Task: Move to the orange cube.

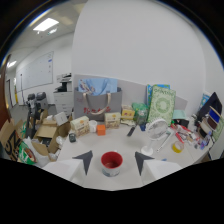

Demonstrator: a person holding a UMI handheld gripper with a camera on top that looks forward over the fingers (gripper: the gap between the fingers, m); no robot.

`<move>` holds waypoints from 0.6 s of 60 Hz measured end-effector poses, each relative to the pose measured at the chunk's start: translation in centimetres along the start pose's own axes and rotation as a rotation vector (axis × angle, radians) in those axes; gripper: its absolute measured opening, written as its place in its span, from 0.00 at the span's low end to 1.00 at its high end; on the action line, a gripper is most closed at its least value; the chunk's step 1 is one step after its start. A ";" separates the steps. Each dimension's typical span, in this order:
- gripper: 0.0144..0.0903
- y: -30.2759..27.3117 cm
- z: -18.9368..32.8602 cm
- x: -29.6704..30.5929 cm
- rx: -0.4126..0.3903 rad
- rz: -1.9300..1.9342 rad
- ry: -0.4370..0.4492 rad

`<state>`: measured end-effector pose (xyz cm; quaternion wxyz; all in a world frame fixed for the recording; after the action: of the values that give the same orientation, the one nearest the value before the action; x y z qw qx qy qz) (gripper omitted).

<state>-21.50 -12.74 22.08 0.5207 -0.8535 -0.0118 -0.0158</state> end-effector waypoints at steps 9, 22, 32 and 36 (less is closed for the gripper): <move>0.92 -0.4 0.7 -1.0 0.012 -0.007 0.001; 0.92 -0.8 2.5 -3.0 0.040 0.017 -0.012; 0.92 -1.0 4.5 -3.8 0.034 0.033 -0.012; 0.92 -0.8 5.7 -3.9 0.023 0.035 -0.016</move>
<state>-25.38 -7.31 20.04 0.5305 -0.8477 -0.0014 0.0004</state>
